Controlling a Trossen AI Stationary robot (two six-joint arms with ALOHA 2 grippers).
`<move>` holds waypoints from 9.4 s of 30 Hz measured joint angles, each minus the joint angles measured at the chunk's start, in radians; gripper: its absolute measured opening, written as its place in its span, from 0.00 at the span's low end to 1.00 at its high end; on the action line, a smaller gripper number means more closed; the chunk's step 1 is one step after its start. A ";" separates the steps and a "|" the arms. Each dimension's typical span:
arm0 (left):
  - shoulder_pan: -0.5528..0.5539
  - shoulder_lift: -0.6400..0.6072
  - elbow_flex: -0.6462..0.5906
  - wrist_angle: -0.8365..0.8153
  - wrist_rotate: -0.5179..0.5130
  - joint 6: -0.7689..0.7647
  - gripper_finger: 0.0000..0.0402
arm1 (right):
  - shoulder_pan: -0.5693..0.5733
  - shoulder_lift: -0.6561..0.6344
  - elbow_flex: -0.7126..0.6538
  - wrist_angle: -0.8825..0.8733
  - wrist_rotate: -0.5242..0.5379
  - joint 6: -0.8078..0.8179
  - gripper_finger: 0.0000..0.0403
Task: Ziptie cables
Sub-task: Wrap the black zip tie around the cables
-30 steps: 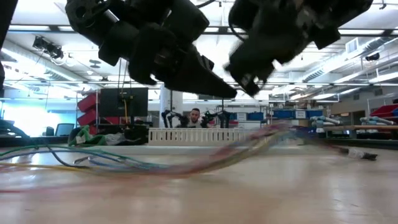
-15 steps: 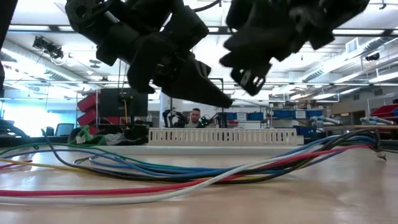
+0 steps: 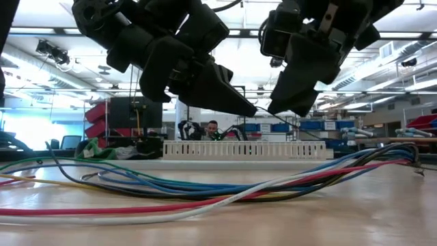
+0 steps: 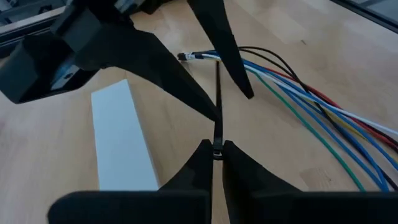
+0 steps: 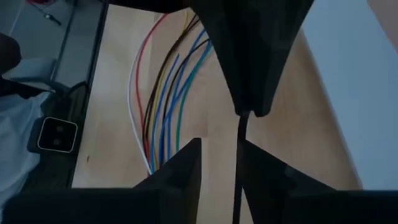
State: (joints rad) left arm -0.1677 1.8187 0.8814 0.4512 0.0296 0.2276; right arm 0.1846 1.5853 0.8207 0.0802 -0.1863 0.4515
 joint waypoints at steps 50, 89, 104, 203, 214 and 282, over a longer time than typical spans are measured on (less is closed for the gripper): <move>0.003 0.002 0.000 -0.027 -0.075 -0.128 0.36 | 0.016 0.000 0.000 -0.077 0.053 -0.069 0.00; -0.011 0.000 -0.325 0.826 -0.227 -0.519 0.32 | 0.078 0.000 -0.230 0.605 0.371 -0.160 0.00; -0.012 0.144 -0.321 1.063 -0.174 -0.602 0.32 | 0.078 0.000 -0.230 0.620 0.405 -0.195 0.00; -0.020 0.208 -0.248 1.026 -0.174 -0.438 0.00 | 0.077 -0.015 -0.230 0.590 0.270 -0.225 0.40; -0.019 0.208 -0.212 0.867 -0.176 -0.443 0.00 | 0.086 -0.044 -0.230 0.384 0.257 -0.207 0.46; -0.115 0.364 0.032 0.608 -0.376 -0.629 0.00 | 0.831 0.277 0.098 0.045 0.844 -0.049 0.41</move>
State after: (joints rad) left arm -0.2825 2.1830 0.9138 1.0588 -0.3462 -0.4019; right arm 1.0158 1.8622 0.9192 0.1256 0.6577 0.4024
